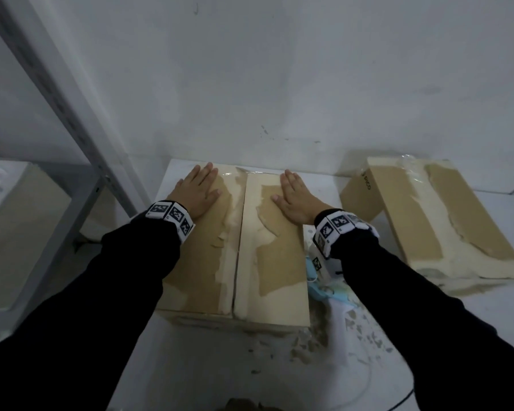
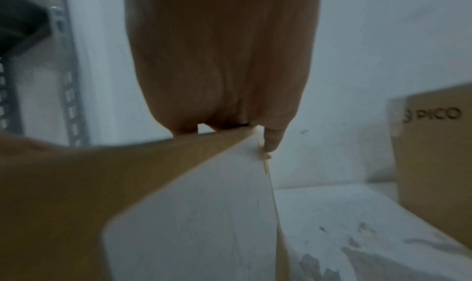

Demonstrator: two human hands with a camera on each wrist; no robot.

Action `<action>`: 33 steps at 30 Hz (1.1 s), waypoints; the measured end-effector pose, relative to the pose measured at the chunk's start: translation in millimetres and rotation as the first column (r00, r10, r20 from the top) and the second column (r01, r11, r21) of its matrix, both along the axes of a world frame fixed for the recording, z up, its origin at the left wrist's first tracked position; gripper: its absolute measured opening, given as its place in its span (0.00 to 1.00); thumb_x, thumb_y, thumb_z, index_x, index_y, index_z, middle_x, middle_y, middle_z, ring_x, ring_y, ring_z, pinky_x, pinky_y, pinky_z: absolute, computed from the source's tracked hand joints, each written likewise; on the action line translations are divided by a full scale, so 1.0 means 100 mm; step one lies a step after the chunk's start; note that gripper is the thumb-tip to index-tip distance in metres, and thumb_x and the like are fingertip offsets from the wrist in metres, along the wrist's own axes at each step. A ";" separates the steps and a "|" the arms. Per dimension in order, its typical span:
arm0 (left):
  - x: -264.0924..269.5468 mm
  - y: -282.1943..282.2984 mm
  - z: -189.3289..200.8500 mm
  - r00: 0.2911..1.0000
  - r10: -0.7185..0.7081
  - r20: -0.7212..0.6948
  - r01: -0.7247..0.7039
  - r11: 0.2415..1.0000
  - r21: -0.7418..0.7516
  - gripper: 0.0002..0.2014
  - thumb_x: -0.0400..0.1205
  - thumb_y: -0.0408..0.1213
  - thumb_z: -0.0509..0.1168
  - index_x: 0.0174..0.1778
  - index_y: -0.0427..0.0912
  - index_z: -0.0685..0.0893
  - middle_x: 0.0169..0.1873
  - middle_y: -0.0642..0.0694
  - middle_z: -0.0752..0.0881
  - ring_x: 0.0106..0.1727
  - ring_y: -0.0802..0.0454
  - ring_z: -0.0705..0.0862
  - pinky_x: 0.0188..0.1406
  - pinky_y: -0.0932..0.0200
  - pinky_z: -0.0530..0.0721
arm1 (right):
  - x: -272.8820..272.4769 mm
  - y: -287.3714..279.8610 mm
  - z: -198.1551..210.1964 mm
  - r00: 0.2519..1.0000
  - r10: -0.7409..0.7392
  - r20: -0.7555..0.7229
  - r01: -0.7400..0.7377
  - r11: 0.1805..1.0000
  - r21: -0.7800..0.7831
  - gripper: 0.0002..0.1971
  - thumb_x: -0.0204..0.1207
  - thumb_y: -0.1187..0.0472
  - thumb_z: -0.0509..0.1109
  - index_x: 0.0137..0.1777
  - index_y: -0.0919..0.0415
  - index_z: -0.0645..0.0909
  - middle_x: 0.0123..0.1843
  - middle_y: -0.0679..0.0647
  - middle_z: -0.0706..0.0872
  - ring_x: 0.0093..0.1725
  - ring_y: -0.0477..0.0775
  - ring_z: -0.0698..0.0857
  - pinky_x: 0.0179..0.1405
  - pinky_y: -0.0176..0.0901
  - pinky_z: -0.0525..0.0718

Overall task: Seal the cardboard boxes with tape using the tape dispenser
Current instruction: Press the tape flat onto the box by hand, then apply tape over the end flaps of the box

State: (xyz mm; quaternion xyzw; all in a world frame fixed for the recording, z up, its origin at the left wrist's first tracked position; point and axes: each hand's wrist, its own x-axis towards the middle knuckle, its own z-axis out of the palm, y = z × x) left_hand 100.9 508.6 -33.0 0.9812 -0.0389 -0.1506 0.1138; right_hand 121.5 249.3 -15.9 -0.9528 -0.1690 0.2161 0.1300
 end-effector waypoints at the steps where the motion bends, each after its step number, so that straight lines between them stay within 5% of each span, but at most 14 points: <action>1: 0.00 0.01 -0.01 1.000 0.000 0.006 0.000 1.000 -0.006 0.30 0.87 0.51 0.44 0.82 0.46 0.43 0.83 0.50 0.40 0.83 0.48 0.40 0.81 0.40 0.48 | 0.01 -0.01 0.00 1.000 -0.004 -0.017 0.005 0.999 0.036 0.34 0.87 0.48 0.48 0.84 0.68 0.40 0.86 0.61 0.37 0.85 0.59 0.38 0.82 0.47 0.39; 6: -0.08 -0.02 0.00 0.993 0.106 0.043 -0.100 0.988 -0.115 0.29 0.86 0.52 0.48 0.82 0.52 0.47 0.82 0.42 0.37 0.83 0.45 0.40 0.82 0.43 0.46 | -0.08 -0.05 -0.11 0.996 -0.090 0.016 0.085 0.979 0.187 0.34 0.87 0.49 0.51 0.84 0.65 0.41 0.85 0.61 0.31 0.84 0.58 0.34 0.81 0.46 0.38; 16: -0.30 0.02 0.22 0.991 0.055 -0.122 -0.074 0.984 -0.159 0.32 0.85 0.55 0.47 0.82 0.53 0.42 0.80 0.45 0.30 0.83 0.45 0.38 0.81 0.48 0.43 | -0.30 -0.28 0.02 0.978 -0.194 0.077 0.149 0.907 0.393 0.32 0.86 0.49 0.55 0.85 0.56 0.48 0.87 0.50 0.39 0.85 0.50 0.44 0.81 0.45 0.49; 19: -0.51 0.04 0.24 0.989 0.043 -0.144 -0.071 0.979 -0.191 0.33 0.84 0.56 0.49 0.82 0.53 0.44 0.81 0.48 0.31 0.83 0.48 0.39 0.80 0.50 0.44 | -0.63 -0.55 -0.03 0.864 -0.478 0.160 0.349 0.796 0.495 0.28 0.83 0.49 0.62 0.80 0.59 0.65 0.84 0.56 0.59 0.82 0.55 0.61 0.76 0.47 0.62; 21: -0.68 0.02 0.23 0.989 0.053 -0.135 -0.083 0.969 -0.232 0.33 0.84 0.56 0.50 0.82 0.53 0.45 0.81 0.48 0.33 0.83 0.48 0.40 0.81 0.50 0.44 | -0.94 -0.74 -0.15 0.748 -0.638 0.181 0.479 0.709 0.518 0.21 0.79 0.54 0.67 0.69 0.63 0.76 0.71 0.63 0.74 0.70 0.61 0.74 0.62 0.45 0.71; 23: -0.85 0.00 0.20 0.992 0.058 -0.113 -0.085 0.964 -0.252 0.33 0.84 0.56 0.51 0.82 0.52 0.46 0.81 0.48 0.34 0.83 0.49 0.40 0.81 0.51 0.44 | -1.28 -0.88 -0.36 0.653 -0.743 0.147 0.599 0.625 0.501 0.17 0.75 0.57 0.70 0.59 0.68 0.77 0.60 0.66 0.78 0.59 0.66 0.78 0.52 0.46 0.71; 25: -0.99 -0.03 0.17 0.993 0.067 -0.094 -0.089 0.959 -0.267 0.34 0.83 0.57 0.51 0.82 0.53 0.46 0.82 0.49 0.34 0.83 0.49 0.39 0.82 0.49 0.44 | -1.61 -0.94 -0.60 0.581 -0.805 0.120 0.695 0.568 0.441 0.22 0.72 0.56 0.73 0.58 0.72 0.75 0.58 0.69 0.78 0.58 0.69 0.79 0.53 0.52 0.75; 30: -1.30 -0.08 0.16 0.992 0.096 -0.087 -0.116 0.954 -0.275 0.33 0.83 0.59 0.50 0.82 0.53 0.48 0.82 0.50 0.36 0.83 0.46 0.39 0.82 0.45 0.44 | -2.09 -0.89 -1.00 0.519 -0.853 -0.056 0.843 0.500 0.196 0.53 0.65 0.39 0.77 0.78 0.70 0.54 0.75 0.71 0.69 0.71 0.70 0.74 0.65 0.58 0.76; 33: -1.48 -0.09 0.17 0.991 0.100 -0.089 -0.120 0.955 -0.272 0.33 0.83 0.58 0.49 0.82 0.52 0.49 0.82 0.50 0.38 0.83 0.47 0.40 0.82 0.46 0.44 | -2.16 -0.87 -1.11 0.482 -0.866 -0.133 0.876 0.477 0.066 0.51 0.70 0.37 0.71 0.81 0.69 0.53 0.73 0.67 0.74 0.68 0.66 0.79 0.57 0.53 0.80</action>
